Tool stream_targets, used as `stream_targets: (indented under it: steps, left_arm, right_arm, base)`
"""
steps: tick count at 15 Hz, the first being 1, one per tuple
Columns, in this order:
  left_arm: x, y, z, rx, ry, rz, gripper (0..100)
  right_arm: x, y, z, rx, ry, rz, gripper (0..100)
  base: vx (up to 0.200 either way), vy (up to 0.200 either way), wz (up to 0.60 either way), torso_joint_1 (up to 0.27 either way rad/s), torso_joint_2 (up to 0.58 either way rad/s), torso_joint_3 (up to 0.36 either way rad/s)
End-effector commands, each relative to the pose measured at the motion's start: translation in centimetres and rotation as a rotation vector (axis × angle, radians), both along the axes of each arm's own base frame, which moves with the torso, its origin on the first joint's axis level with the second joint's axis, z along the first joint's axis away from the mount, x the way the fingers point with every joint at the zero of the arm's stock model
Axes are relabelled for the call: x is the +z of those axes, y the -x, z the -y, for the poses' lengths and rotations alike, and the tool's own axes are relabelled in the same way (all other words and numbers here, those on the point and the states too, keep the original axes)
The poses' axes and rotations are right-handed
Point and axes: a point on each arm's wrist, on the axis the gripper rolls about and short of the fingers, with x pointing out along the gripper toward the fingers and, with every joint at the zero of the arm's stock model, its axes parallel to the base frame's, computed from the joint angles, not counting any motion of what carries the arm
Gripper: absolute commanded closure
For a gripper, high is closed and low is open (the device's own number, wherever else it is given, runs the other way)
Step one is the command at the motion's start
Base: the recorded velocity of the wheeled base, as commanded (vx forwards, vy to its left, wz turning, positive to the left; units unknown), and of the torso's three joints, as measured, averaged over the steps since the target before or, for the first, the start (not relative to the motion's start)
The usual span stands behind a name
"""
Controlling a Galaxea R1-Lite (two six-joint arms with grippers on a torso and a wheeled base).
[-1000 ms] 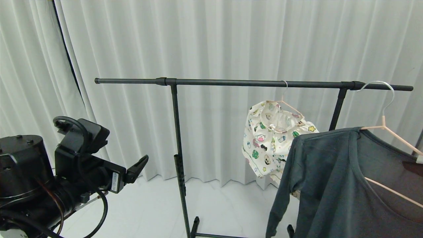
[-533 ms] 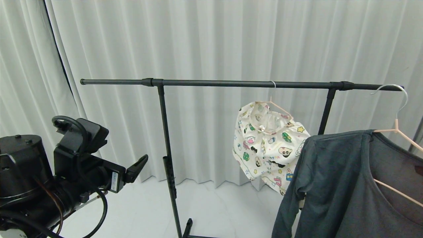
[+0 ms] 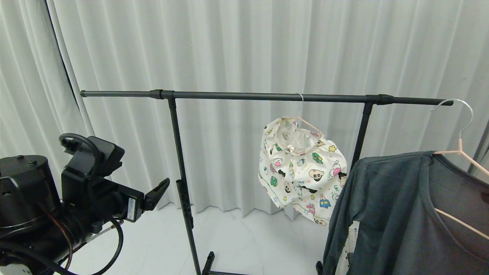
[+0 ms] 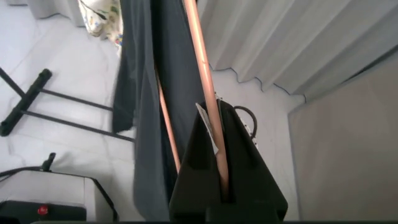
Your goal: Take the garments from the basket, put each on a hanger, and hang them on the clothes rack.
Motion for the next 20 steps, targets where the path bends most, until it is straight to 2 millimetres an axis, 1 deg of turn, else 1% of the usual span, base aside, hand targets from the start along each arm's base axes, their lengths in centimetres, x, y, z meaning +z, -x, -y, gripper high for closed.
stream_targets:
  steps: [1, 2, 4, 6, 11, 13, 15, 18, 20]
  left_arm:
    - [-0.1, -0.1, 0.0, -0.001, -0.002, -0.004, 0]
    - [-0.1, -0.1, 0.0, -0.001, -0.004, -0.005, 0]
    - [-0.1, -0.1, 0.1, -0.002, -0.007, -0.006, 0]
    - [-0.2, -0.1, 0.0, -0.002, -0.009, -0.006, 0]
    - [-0.1, 0.0, 0.0, 0.0, -0.007, -0.004, 0]
    - [-0.1, 0.0, 0.0, 0.0, -0.006, -0.001, 0]
    - [-0.1, -0.1, 0.0, 0.0, -0.007, -0.003, 0]
    - [-0.3, -0.2, -0.3, 0.018, -0.009, -0.012, 0]
    - [-0.3, -0.2, -0.4, 0.021, -0.011, -0.012, 0]
  right_arm:
    - [0.0, -0.1, 0.2, -0.018, 0.0, -0.002, 100]
    - [0.0, -0.1, 0.4, -0.037, 0.002, 0.0, 100]
    - [-0.1, -0.3, 1.3, -0.135, 0.064, -0.012, 100]
    - [-0.1, -0.3, 1.5, -0.151, 0.068, -0.011, 100]
    - [0.3, -1.2, 1.6, -0.136, 0.066, 0.036, 100]
    - [0.5, -1.6, 1.2, -0.041, 0.027, 0.058, 100]
    - [0.6, -2.4, 1.0, -0.014, 0.021, 0.063, 100]
    - [0.8, -5.0, 0.5, 0.032, 0.011, 0.109, 100]
    - [1.0, -6.5, -0.3, 0.056, -0.029, 0.12, 100]
  base:
    - [0.0, 0.0, 0.0, 0.0, 0.0, 0.0]
    - [0.0, 0.0, 0.0, 0.0, 0.0, 0.0]
    - [0.0, 0.0, 0.0, 0.0, 0.0, 0.0]
    - [0.0, 0.0, 0.0, 0.0, 0.0, 0.0]
    - [0.0, 0.0, 0.0, 0.0, 0.0, 0.0]
    - [0.0, 0.0, 0.0, 0.0, 0.0, 0.0]
    - [0.0, 0.0, 0.0, 0.0, 0.0, 0.0]
    - [0.0, 0.0, 0.0, 0.0, 0.0, 0.0]
    - [0.0, 0.0, 0.0, 0.0, 0.0, 0.0]
